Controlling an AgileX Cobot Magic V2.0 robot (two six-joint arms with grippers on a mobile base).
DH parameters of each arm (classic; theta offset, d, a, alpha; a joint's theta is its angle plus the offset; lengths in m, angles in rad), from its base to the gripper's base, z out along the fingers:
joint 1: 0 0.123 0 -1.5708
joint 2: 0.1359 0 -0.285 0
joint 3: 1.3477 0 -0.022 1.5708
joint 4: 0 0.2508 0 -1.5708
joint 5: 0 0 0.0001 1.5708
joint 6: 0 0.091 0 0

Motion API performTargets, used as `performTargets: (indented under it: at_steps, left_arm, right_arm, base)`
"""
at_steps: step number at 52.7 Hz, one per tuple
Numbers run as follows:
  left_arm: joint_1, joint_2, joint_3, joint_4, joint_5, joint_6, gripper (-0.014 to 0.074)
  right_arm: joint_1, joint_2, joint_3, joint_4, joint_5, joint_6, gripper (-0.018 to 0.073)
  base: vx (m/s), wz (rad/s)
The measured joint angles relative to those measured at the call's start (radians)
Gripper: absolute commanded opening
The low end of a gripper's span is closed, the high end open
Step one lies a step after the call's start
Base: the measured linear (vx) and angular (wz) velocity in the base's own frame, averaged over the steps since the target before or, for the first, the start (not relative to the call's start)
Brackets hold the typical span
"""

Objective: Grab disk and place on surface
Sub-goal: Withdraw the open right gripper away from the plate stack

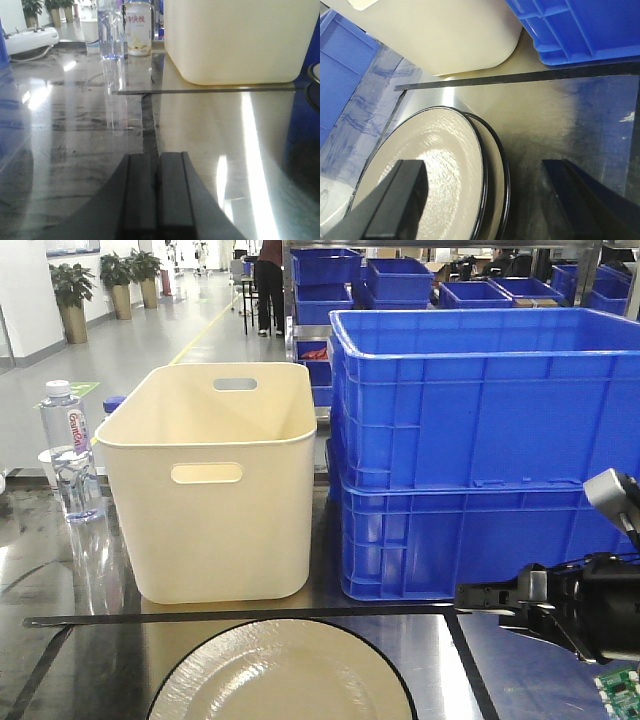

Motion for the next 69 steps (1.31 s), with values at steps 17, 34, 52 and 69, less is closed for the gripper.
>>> performTargets:
  at_steps: [17, 34, 52, 69]
  left_arm:
    - [0.0, 0.0, 0.0, 0.0, 0.0, -0.001, -0.0008]
    - [0.0, 0.0, 0.0, 0.001, 0.0, -0.001, -0.0008]
    - [0.0, 0.0, 0.0, 0.002, 0.0, -0.001, -0.0008]
    - [0.0, 0.0, 0.0, 0.003, 0.0, -0.001, -0.0008]
  right_arm:
    - [0.0, 0.0, 0.0, 0.004, 0.0, 0.0, 0.0522]
    - [0.013, 0.005, 0.0, 0.011, 0.003, 0.0, 0.0522]
    - [0.013, 0.005, 0.0, 0.012, 0.002, 0.0, 0.0522]
    - [0.013, -0.047, 0.002, -0.048, -0.044, 0.007, 0.0433]
  base:
    - [0.0, 0.0]
    - [0.0, 0.0]
    - [0.0, 0.0]
    - [0.0, 0.0]
